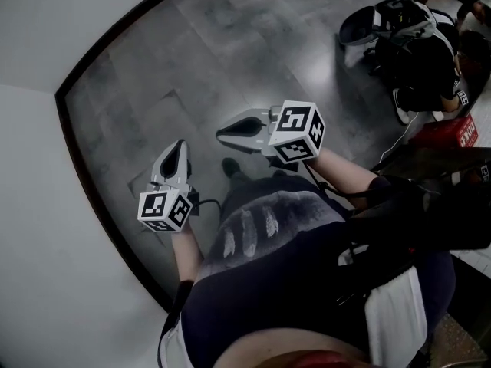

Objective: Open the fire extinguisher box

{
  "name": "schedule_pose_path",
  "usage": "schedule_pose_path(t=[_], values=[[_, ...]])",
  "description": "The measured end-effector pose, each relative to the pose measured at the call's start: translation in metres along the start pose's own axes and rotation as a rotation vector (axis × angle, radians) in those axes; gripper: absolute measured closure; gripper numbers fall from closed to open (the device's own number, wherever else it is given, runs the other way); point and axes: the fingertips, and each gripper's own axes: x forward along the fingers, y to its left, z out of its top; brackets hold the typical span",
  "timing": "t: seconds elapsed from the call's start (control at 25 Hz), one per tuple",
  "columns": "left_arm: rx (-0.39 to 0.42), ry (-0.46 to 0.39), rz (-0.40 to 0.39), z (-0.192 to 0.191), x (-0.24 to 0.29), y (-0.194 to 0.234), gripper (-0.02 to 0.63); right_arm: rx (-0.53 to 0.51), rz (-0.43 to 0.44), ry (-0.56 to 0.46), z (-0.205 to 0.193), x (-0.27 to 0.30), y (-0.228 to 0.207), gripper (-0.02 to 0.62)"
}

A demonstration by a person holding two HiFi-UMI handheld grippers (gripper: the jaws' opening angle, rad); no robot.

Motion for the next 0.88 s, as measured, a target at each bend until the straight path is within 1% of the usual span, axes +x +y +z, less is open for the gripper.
schedule_pose_path(t=[0.24,0.4,0.56,0.68,0.88], values=[[0.021,-0.025,-0.083,0.030,0.016,0.055,0.607,0.008,-0.018,-0.020,0.035,0.052,-0.015,0.597],[0.017,-0.014,-0.107,0.040,0.024,0.096,0.607,0.017,-0.030,-0.029,0.055,0.086,-0.029,0.597],[0.006,-0.002,-0.141,0.049,0.037,0.127,0.607,0.028,-0.053,-0.022,0.071,0.110,-0.048,0.597],[0.004,0.007,-0.158,0.058,0.042,0.136,0.607,0.036,-0.061,-0.027,0.083,0.117,-0.052,0.597],[-0.007,0.013,-0.180,0.056,0.062,0.133,0.607,0.045,-0.060,-0.023,0.084,0.114,-0.070,0.597]])
